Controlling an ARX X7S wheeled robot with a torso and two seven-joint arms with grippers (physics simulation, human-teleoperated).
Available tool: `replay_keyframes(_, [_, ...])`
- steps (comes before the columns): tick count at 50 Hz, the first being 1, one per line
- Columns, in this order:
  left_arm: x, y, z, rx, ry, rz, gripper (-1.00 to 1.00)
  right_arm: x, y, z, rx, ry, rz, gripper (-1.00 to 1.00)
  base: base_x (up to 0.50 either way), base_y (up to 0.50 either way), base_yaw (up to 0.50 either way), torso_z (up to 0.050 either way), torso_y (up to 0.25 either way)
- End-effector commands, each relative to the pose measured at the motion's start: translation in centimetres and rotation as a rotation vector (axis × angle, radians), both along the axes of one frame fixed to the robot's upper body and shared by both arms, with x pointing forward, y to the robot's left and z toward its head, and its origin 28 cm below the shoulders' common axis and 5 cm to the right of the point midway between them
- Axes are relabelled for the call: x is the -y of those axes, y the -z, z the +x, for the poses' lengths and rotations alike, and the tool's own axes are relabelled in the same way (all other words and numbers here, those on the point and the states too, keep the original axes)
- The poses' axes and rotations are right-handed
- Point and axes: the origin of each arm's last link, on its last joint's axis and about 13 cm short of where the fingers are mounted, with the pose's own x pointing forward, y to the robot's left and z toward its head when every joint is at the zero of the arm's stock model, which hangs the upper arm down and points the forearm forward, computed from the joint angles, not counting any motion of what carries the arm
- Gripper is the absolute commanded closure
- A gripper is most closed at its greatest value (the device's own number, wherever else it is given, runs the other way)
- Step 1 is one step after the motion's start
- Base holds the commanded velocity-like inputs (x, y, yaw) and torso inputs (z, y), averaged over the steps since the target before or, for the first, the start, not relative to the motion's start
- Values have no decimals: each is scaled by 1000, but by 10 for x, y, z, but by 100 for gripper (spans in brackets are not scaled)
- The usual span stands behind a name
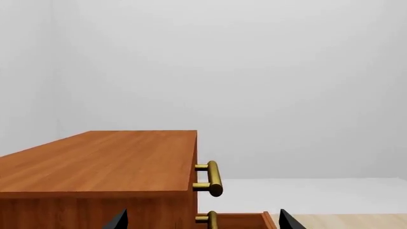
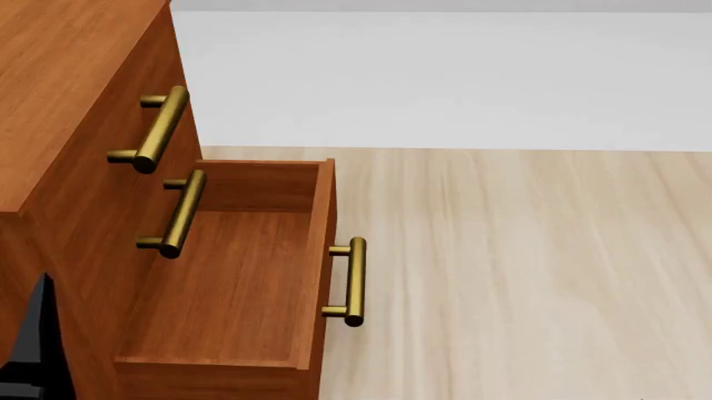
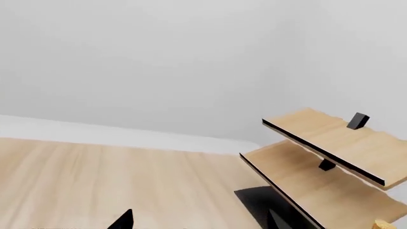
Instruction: Put the wine bottle in the bottom drawer of the cabinet.
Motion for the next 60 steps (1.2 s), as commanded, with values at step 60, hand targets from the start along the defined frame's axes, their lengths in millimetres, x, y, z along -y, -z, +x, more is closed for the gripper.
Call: replay_keyframes(60, [-1,5,5,-11,-10,-1,-100,44,20,-10,-81,210,28,-100,0,0,0,0,0])
